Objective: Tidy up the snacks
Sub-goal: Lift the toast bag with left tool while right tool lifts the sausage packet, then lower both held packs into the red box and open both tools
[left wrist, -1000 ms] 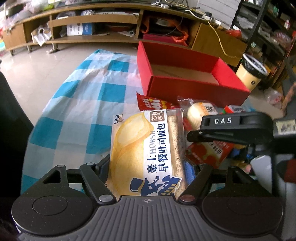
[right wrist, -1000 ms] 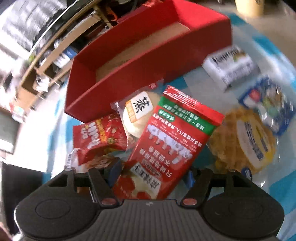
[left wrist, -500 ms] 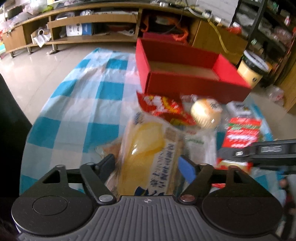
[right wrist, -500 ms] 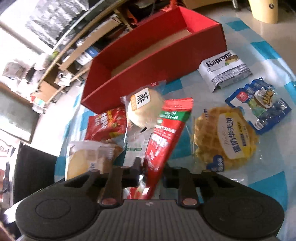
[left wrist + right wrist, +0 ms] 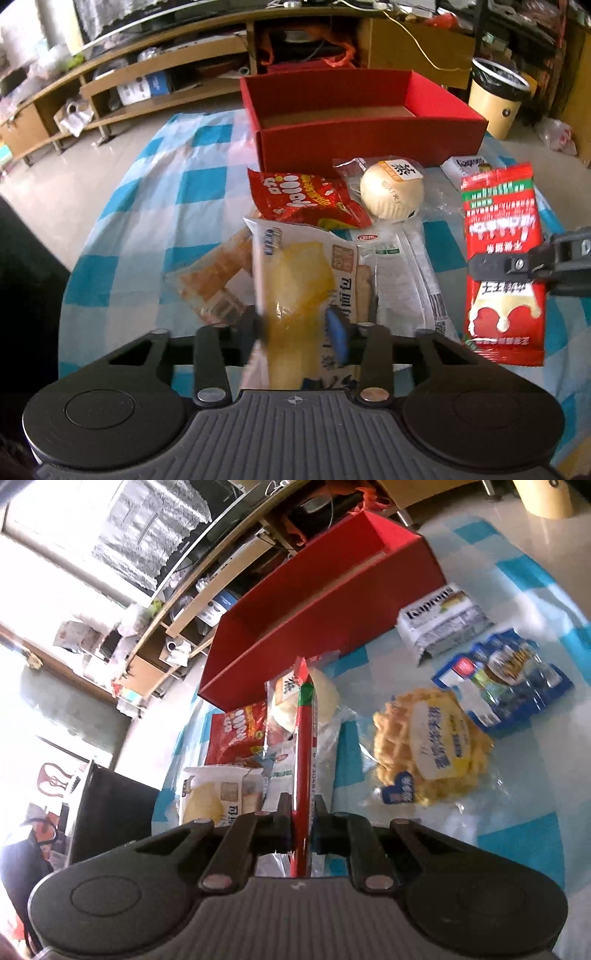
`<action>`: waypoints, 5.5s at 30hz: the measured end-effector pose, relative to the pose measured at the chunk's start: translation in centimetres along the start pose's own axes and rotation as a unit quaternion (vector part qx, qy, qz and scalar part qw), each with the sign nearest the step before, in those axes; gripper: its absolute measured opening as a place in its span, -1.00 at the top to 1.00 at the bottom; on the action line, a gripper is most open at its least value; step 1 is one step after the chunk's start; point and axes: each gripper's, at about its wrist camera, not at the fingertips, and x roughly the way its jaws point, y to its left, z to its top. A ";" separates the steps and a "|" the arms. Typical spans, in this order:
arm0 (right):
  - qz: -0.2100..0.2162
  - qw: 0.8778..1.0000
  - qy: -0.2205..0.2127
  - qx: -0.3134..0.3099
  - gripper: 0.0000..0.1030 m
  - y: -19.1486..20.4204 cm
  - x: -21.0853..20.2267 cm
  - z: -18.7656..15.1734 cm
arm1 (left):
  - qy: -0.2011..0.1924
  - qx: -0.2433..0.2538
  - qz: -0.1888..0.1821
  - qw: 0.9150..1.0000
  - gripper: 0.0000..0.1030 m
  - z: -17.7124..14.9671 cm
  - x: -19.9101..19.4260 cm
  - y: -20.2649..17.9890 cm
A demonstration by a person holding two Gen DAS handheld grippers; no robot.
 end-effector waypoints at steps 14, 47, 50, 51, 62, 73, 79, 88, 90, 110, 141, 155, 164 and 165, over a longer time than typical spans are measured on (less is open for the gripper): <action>0.040 0.999 0.010 0.008 0.79 -1.2 -0.1 0.1 | 0.081 -0.020 -0.050 0.995 -0.72 -0.7 1.6 -1.5; 0.012 1.000 -0.004 0.028 0.71 -3.5 -0.7 1.0 | 0.043 -0.008 -0.024 0.999 -0.49 1.8 -0.8 -3.4; -0.018 1.000 0.006 0.013 0.61 -2.4 -0.3 1.3 | 0.043 -0.015 -0.041 0.998 -0.49 1.7 -0.5 -2.8; -0.035 0.999 0.006 0.001 0.57 -1.6 -0.1 1.3 | 0.042 -0.018 -0.048 0.998 -0.49 1.6 -0.6 -2.5; -0.177 0.980 0.020 -0.091 -0.32 5.1 3.5 -0.1 | 0.026 -0.072 -0.098 0.992 -0.50 0.8 -1.7 1.5; -0.173 0.977 0.030 -0.120 0.44 4.2 1.9 -0.8 | 0.013 -0.069 -0.094 0.993 -0.51 1.3 -2.1 1.1; -0.173 0.979 0.024 -0.103 0.49 3.7 0.5 -0.8 | 0.011 -0.070 -0.083 0.994 -0.51 1.7 -1.9 0.6; -0.171 0.970 0.046 -0.165 -0.32 5.6 2.9 -2.8 | 0.011 -0.078 -0.087 0.993 -0.51 1.5 -2.0 1.3; -0.181 0.967 0.047 -0.173 0.04 5.6 3.0 -2.9 | 0.012 -0.081 -0.088 0.993 -0.51 1.5 -2.0 1.5; -0.093 0.986 -0.022 -0.138 0.13 5.9 -2.9 0.0 | -0.026 -0.080 -0.093 0.992 -0.51 4.9 -2.7 0.1; -0.048 0.981 -0.156 -0.100 0.13 1.3 4.6 18.9 | -0.094 -0.040 -0.005 0.995 -0.50 20.5 8.5 -3.8; -0.097 0.983 -0.093 -0.125 0.24 0.0 9.7 18.7 | -0.048 -0.006 0.021 0.999 -0.42 18.6 11.9 -4.1; -0.119 0.982 -0.063 -0.136 0.27 0.3 9.7 18.0 | -0.012 0.001 0.019 1.000 -0.43 17.4 13.0 -3.7; -0.117 0.982 -0.061 -0.132 0.27 0.2 9.6 18.0 | -0.010 0.003 0.020 1.000 -0.44 17.2 13.0 -3.7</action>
